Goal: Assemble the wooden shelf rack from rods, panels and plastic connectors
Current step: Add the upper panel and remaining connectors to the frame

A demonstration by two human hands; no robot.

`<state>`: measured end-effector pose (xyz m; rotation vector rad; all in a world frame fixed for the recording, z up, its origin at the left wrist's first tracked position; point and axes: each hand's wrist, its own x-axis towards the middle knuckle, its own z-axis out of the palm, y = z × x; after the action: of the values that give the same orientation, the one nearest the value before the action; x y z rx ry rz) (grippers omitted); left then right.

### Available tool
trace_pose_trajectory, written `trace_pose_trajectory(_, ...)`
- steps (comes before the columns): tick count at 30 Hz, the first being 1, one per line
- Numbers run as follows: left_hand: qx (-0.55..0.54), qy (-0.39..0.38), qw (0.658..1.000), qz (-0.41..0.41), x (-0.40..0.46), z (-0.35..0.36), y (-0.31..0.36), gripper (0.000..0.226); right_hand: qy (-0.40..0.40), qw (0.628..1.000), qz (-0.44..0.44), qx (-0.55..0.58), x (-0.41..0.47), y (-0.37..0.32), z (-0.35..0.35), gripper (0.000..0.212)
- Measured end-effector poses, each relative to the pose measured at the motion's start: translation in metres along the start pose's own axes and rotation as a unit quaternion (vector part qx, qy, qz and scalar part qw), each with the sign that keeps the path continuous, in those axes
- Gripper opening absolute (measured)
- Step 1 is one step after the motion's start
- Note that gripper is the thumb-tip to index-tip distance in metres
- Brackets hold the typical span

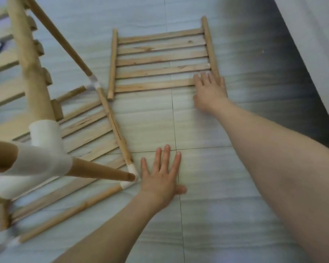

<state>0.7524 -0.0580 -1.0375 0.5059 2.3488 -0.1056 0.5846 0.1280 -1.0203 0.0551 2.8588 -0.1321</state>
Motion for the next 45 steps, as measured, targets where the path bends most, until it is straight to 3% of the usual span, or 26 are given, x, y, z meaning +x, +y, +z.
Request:
trace_pose_trajectory(3, 0.008, 0.006, 1.000, 0.001, 0.003, 0.000, 0.000, 0.089, -0.042, 0.996, 0.000, -0.079, 0.004, 0.010, 0.006, 0.063)
trace_pose_trajectory(9, 0.014, 0.012, 1.000, 0.000, 0.005, 0.003, -0.003, 0.090, -0.007, 0.991, 0.038, -0.126, -0.001, -0.001, 0.001, 0.050)
trace_pose_trajectory(13, 0.003, 0.018, 1.000, 0.004, 0.007, 0.002, -0.004, 0.089, 0.031, 0.990, 0.017, -0.136, -0.022, 0.004, 0.002, 0.038)
trace_pose_trajectory(18, -0.035, 0.055, 0.998, 0.010, 0.003, -0.003, -0.006, 0.087, -0.020, 0.997, 0.020, -0.065, -0.085, 0.000, 0.026, 0.035)
trace_pose_trajectory(23, -0.135, 0.109, 0.981, 0.089, -0.041, 0.013, -0.008, 0.060, -0.062, 0.997, 0.021, -0.049, -0.155, -0.024, 0.051, 0.030)
trace_pose_trajectory(28, -0.170, 0.133, 0.972, 0.096, -0.116, 0.038, -0.027, 0.046, -0.092, 0.970, 0.131, 0.185, -0.219, -0.048, 0.045, 0.034)
trace_pose_trajectory(31, -0.166, 0.196, 0.963, 0.084, -0.157, 0.024, -0.041, 0.040, -0.044, 0.954, 0.125, 0.268, -0.251, -0.060, 0.000, 0.028)
trace_pose_trajectory(35, -0.129, 0.357, 0.918, 0.117, -0.237, -0.011, -0.056, 0.035, -0.027, 0.946, 0.122, 0.299, -0.296, -0.083, -0.078, 0.046)
trace_pose_trajectory(37, -0.056, 0.461, 0.878, 0.115, -0.275, -0.026, -0.067, 0.035, -0.028, 0.913, 0.150, 0.378, -0.318, -0.098, -0.106, 0.045)
trace_pose_trajectory(39, -0.005, 0.522, 0.851, 0.063, -0.301, -0.043, -0.085, 0.036, -0.011, 0.868, 0.169, 0.467, -0.337, -0.115, -0.132, 0.040)
trace_pose_trajectory(41, -0.010, 0.507, 0.862, -0.022, -0.315, -0.061, -0.108, 0.051, 0.001, 0.814, 0.173, 0.555, -0.353, -0.128, -0.159, 0.035)
trace_pose_trajectory(42, -0.025, 0.462, 0.884, -0.064, -0.319, -0.066, -0.122, 0.056, 0.005, 0.789, 0.172, 0.589, -0.362, -0.133, -0.172, 0.033)
trace_pose_trajectory(45, -0.081, 0.241, 0.957, -0.139, -0.320, -0.068, -0.157, 0.067, 0.016, 0.753, 0.167, 0.636, -0.386, -0.146, -0.198, 0.032)
